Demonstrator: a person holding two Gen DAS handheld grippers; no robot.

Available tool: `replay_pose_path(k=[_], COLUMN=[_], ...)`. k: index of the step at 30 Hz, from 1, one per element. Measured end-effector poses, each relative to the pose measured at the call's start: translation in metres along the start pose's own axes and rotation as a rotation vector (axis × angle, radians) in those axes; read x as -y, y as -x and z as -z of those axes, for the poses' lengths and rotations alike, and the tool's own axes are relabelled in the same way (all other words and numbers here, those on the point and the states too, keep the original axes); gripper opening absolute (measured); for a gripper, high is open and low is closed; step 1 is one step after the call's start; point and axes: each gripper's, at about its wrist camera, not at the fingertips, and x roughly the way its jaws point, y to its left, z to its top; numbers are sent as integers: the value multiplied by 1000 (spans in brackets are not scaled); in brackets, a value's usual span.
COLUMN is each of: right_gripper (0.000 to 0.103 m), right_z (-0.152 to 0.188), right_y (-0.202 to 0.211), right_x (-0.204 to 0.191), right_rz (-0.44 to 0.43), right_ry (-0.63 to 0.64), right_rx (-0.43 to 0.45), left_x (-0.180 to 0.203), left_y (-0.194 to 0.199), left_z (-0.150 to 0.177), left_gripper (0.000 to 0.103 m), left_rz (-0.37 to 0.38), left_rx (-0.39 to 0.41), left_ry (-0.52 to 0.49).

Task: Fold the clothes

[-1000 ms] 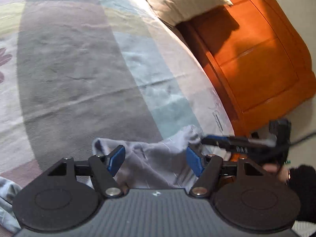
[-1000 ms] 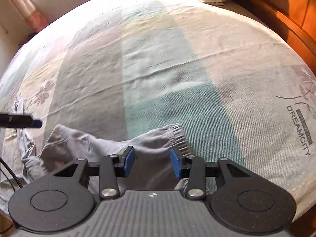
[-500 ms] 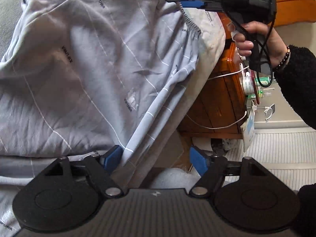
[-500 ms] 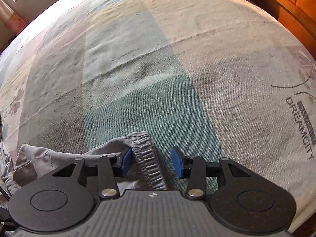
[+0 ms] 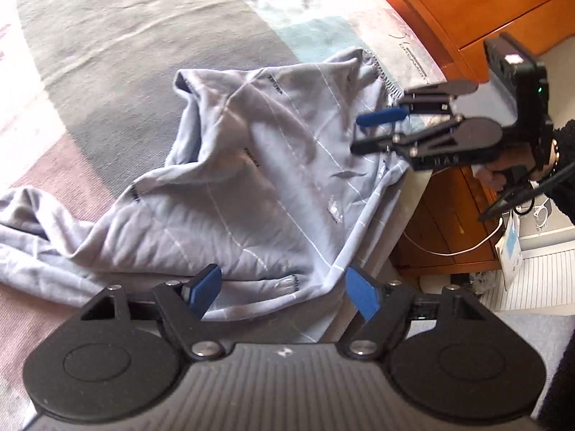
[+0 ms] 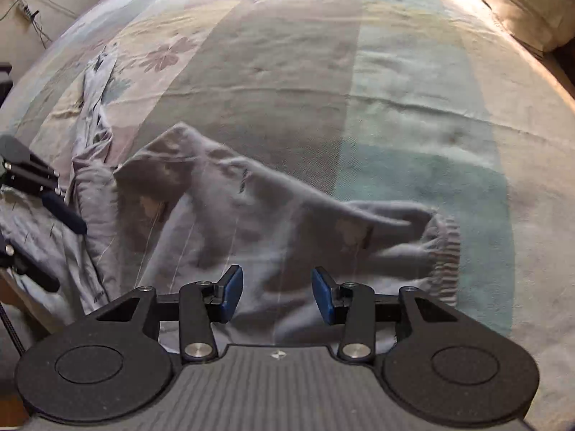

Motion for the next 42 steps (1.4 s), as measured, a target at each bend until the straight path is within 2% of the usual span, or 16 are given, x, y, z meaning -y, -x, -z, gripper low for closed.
replay_pose_path(k=[2, 5, 10, 13, 15, 19, 25, 29, 35, 38, 42], right_gripper=[48, 48, 48, 48, 48, 48, 48, 48, 52, 52, 52], right_z=[13, 17, 0, -14, -25, -43, -60, -63, -65, -64, -48], right_y=[-11, -6, 12, 18, 17, 4, -21, -24, -21, -22, -22], right_x=[-12, -26, -61, -88, -107, -149, -187, -185, -168, -164, -177], right_rz=[7, 57, 164, 206, 232, 252, 191, 145, 113, 49, -22], right_ry=[5, -27, -97, -114, -118, -40, 148, 234, 301, 308, 389], right_rx=[-64, -64, 14, 68, 96, 159, 223, 250, 300, 297, 327], left_x=[-5, -18, -53, -73, -85, -103, -108, -108, -106, -104, -101], left_y=[10, 27, 52, 66, 72, 80, 78, 76, 71, 68, 64], left_z=[8, 24, 54, 75, 89, 117, 137, 144, 130, 125, 117], left_gripper=[76, 76, 76, 76, 76, 77, 79, 80, 80, 80, 80], left_rz=[-32, -78, -159, -229, -248, -290, -345, -375, -330, -305, -271], left_rx=[32, 83, 117, 144, 156, 187, 259, 306, 326, 343, 365], left_ry=[-12, -20, 30, 17, 15, 26, 66, 96, 175, 218, 274])
